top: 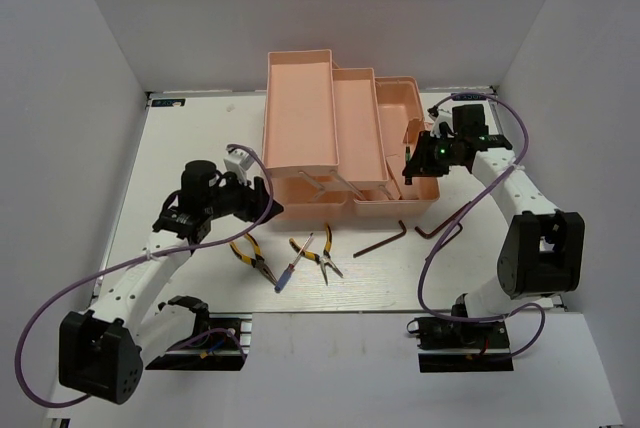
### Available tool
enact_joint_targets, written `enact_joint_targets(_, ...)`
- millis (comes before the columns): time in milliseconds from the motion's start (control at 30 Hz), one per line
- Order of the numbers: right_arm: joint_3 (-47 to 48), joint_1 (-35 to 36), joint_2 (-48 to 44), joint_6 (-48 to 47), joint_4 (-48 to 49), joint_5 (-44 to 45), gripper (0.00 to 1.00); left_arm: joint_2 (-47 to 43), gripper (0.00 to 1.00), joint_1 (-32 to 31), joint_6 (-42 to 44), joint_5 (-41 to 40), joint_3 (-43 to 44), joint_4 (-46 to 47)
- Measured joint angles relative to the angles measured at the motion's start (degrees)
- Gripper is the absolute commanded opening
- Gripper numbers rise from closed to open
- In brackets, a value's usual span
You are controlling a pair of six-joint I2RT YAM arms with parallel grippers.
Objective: Sort the tools into containers
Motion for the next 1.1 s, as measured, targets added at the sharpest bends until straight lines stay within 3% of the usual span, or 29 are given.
enact_joint_targets(333,0.00,0.07,0.11,-0.90,0.37,0.11,0.54,2.03,0.71,-4.20,0.79,-1.75,0.00,-1.44)
enact_joint_targets(600,0.00,0.04,0.26,-3.30,0.46,-1.18,0.60,2.47,0.71,-9.70,1.44,-4.59,0.74,-4.98)
enact_joint_targets(633,-0.04,0.00,-0.02,-4.22,0.33,-1.25,0.52,2.56,0.71,-10.62,1.42,-5.33,1.14,-6.19)
enact_joint_targets(667,-0.28,-0.09,-0.74,-4.98,0.15,-1.27,0.13,2.80,0.71,-11.65,1.51,-6.47,1.75,-7.52)
enact_joint_targets(700,-0.70,-0.24,-1.79,-6.27,0.07,-1.29,0.00,3.26,0.71,-12.50,1.57,-7.30,2.40,-8.76)
enact_joint_targets(900,-6.49,-2.14,-13.88,-9.11,0.28,-2.43,0.00,8.57,0.71,-19.12,1.22,-15.80,6.69,-17.03)
enact_joint_targets(933,-7.23,-2.49,-15.41,-9.40,0.35,-2.69,0.05,9.90,0.72,-20.55,1.03,-17.14,7.45,-18.64)
enact_joint_targets(967,-7.85,-2.73,-16.31,-9.66,0.37,-2.89,0.30,11.39,0.72,-22.03,0.70,-18.64,8.44,-20.06)
enact_joint_targets(1100,-10.19,-3.87,-17.18,-11.06,0.22,-3.93,0.42,16.94,0.75,-27.10,-1.03,-24.37,11.10,-23.52)
